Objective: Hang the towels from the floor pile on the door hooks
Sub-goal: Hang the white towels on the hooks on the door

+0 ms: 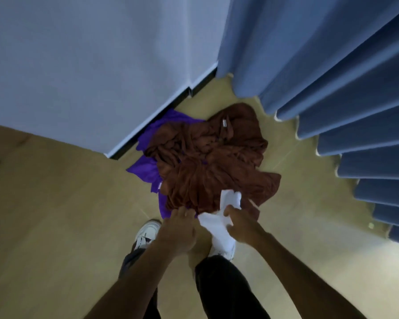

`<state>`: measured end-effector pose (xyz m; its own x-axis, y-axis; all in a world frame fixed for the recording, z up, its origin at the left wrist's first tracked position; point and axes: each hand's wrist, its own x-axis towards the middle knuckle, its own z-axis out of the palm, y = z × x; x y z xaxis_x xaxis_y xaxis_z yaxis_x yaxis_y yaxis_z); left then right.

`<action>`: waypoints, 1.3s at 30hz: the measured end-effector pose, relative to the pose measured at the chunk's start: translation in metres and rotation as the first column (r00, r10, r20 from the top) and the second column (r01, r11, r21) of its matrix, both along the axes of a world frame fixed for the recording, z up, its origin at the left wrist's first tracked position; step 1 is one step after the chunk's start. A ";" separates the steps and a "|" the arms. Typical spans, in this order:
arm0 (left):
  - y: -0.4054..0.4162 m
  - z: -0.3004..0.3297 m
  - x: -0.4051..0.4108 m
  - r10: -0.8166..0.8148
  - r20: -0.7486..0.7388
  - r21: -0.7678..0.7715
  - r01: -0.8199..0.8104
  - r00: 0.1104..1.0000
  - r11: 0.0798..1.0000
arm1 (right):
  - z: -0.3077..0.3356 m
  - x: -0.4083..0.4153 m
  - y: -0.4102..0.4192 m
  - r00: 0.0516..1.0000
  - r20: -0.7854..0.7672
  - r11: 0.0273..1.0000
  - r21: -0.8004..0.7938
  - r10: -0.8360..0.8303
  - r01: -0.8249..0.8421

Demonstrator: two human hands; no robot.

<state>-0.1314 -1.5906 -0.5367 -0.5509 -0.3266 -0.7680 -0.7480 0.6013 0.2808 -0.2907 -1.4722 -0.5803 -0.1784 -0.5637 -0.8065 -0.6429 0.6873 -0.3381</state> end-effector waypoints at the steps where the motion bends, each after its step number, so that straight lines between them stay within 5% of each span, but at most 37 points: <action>1: -0.010 0.040 -0.009 0.034 -0.056 -0.001 -0.034 0.998 0.999 | 0.043 -0.004 -0.010 1.000 0.005 0.999 -0.043 -0.021 0.021; 5: -0.033 0.144 -0.043 -0.019 -0.165 0.022 0.023 0.986 1.000 | 0.159 -0.002 -0.045 0.996 0.076 0.978 -0.196 -0.056 0.070; 10: -0.068 0.298 -0.061 -0.231 -0.175 -0.309 0.170 0.957 0.936 | 0.307 -0.016 -0.093 0.998 0.048 0.867 -0.498 0.031 -0.003; 14: -0.087 0.406 -0.034 -0.177 -0.224 -0.404 0.074 0.958 0.912 | 0.404 0.000 -0.119 0.990 0.137 0.794 -0.601 -0.017 0.097; 21: -0.121 0.555 0.050 -0.056 -0.497 -0.507 -0.237 0.866 0.829 | 0.544 0.046 -0.177 0.989 -0.085 0.530 -0.837 0.123 -0.138; 26: -0.127 0.617 0.135 -0.035 -0.644 -0.526 -0.409 0.764 0.745 | 0.619 0.114 -0.199 0.984 -0.126 0.422 -0.891 0.128 -0.169; 32: -0.128 0.646 0.244 0.095 -0.761 -0.393 -0.572 0.642 0.720 | 0.682 0.211 -0.216 0.989 0.007 0.245 -0.969 0.147 -0.030; 39: -0.123 0.647 0.388 0.302 -0.764 -0.240 -0.685 0.570 0.687 | 0.710 0.287 -0.243 0.973 0.221 0.176 -0.962 0.067 0.207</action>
<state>0.2568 -1.7136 0.1106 -0.4380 -0.8981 0.0393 -0.7115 0.3730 0.5956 -0.0033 -1.7154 0.1294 -0.2069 -0.9032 0.3760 -0.4483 -0.2541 -0.8570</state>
